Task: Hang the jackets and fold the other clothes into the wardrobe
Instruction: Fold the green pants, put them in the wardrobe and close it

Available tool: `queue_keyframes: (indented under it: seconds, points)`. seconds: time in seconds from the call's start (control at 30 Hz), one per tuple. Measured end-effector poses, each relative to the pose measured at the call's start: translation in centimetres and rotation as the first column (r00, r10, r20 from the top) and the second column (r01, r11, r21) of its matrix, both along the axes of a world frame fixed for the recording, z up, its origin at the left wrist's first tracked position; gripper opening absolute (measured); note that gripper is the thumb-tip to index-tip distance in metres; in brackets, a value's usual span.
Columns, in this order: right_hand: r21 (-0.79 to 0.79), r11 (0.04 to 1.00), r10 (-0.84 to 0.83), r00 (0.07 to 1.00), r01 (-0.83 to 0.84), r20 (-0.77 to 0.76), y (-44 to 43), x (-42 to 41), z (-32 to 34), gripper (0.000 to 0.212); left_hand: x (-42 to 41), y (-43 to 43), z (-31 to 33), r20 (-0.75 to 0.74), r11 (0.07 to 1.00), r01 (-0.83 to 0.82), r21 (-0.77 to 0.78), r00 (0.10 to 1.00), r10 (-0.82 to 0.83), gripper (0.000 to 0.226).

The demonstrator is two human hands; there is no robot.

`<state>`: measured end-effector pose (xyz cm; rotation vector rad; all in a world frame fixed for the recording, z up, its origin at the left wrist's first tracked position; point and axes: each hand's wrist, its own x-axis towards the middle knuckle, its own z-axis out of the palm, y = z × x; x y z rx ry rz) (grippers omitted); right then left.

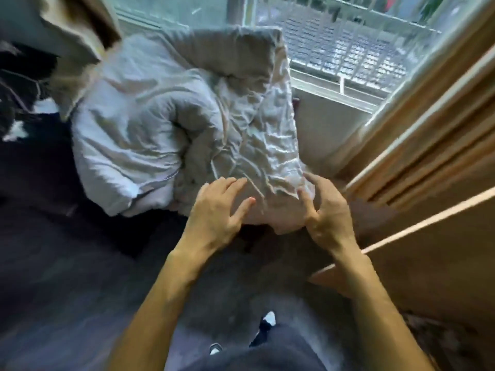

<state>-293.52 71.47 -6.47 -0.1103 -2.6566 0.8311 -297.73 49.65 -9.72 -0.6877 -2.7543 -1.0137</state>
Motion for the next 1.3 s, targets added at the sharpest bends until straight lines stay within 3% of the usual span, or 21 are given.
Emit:
queue_keyframes:
  seconds: [0.3,0.47,0.57,0.73,0.83,1.0,1.17,1.3]
  points:
    - [-0.023,0.879,0.476,0.872,-0.477,0.116,-18.1,-11.2,-2.7,0.034,0.0,-16.5,-1.4,0.029,0.888,-0.46,0.015,0.888,0.46,0.053]
    - [-0.075,0.731,0.682,0.724,-0.678,0.105,-28.4,-18.1,-4.1,0.044,-1.8,-25.1,-1.7,0.052,0.728,-0.68,-0.081,0.727,0.685,0.057]
    - [-0.057,0.651,0.758,0.644,-0.757,0.107,-33.8,-22.2,-3.9,0.038,-3.0,-31.0,-0.6,0.047,0.612,-0.777,-0.147,0.613,0.789,0.059]
    - [-0.066,0.522,0.852,0.515,-0.851,0.097,-43.9,-28.9,-2.5,0.038,-4.4,-39.1,2.5,-0.011,0.401,-0.906,-0.132,0.406,0.914,0.06]
    - [-0.096,0.372,0.928,0.366,-0.923,0.072,-51.5,-29.4,-1.7,0.036,-2.9,-42.0,2.4,-0.001,0.27,-0.955,-0.124,0.272,0.962,0.058]
    - [-0.132,0.017,0.995,0.004,-0.991,0.095,-64.2,-25.3,-1.6,0.037,3.3,-47.1,0.0,0.053,0.009,-0.994,-0.112,0.003,0.999,0.061]
    - [-0.108,-0.246,0.961,-0.256,-0.963,0.1,-76.1,-17.8,-3.6,0.039,11.0,-52.6,-1.9,0.05,-0.294,-0.951,-0.097,-0.3,0.953,0.049]
    - [-0.076,-0.452,0.875,-0.459,-0.889,0.153,-84.5,-10.6,-4.6,0.044,16.4,-58.5,-3.3,0.141,-0.447,-0.893,-0.063,-0.451,0.881,0.06]
